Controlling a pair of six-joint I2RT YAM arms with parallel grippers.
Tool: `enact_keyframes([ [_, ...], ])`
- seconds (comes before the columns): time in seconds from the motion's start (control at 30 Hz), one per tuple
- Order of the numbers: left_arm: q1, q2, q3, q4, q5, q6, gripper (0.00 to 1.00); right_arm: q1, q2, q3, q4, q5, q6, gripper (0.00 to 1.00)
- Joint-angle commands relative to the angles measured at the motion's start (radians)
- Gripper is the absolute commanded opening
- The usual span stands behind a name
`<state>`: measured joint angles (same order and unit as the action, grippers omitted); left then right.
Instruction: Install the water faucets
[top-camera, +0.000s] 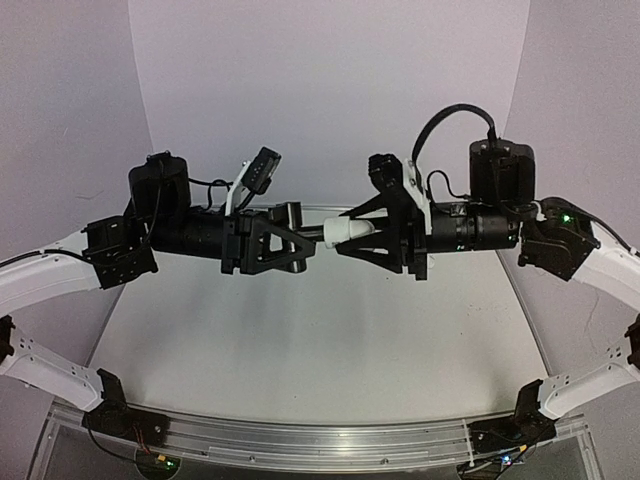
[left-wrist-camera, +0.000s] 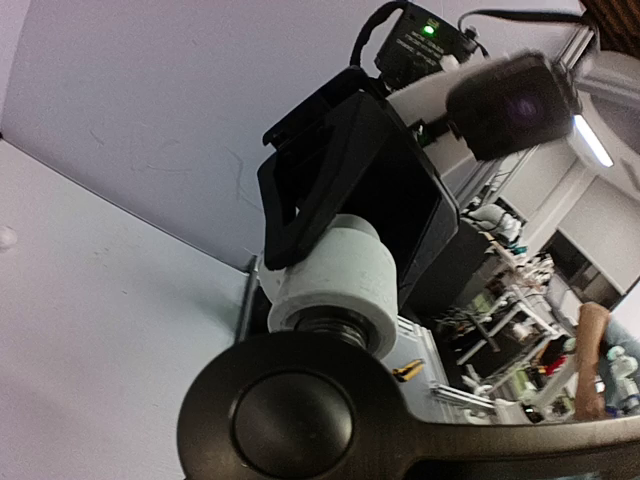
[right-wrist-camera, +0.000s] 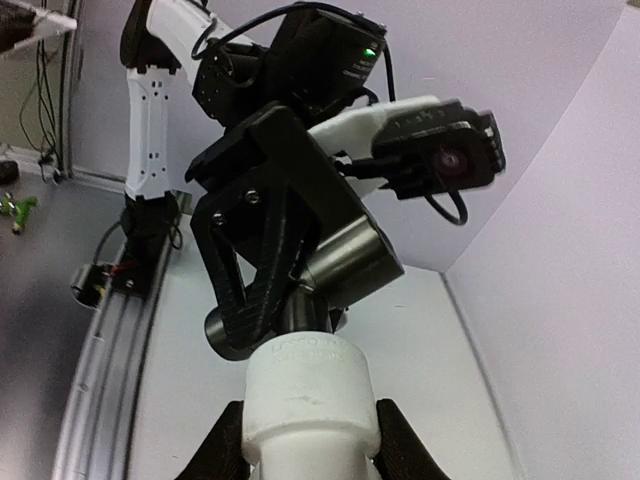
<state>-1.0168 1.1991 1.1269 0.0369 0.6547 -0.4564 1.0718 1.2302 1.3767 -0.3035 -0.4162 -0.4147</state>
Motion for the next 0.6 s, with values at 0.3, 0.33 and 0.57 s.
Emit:
enact_keyframes([
  [0.3,-0.100,-0.084,0.018,-0.043,-0.318,0.322,0.00,-0.152,0.087,0.072,0.099,-0.471,0.729,0.59],
  [0.33,-0.100,-0.082,0.028,-0.058,-0.320,0.299,0.00,-0.153,0.085,0.080,0.097,-0.466,0.711,0.70],
  [0.57,-0.098,-0.062,0.061,-0.102,-0.339,0.091,0.00,-0.155,0.044,0.189,-0.067,-0.189,0.269,0.98],
])
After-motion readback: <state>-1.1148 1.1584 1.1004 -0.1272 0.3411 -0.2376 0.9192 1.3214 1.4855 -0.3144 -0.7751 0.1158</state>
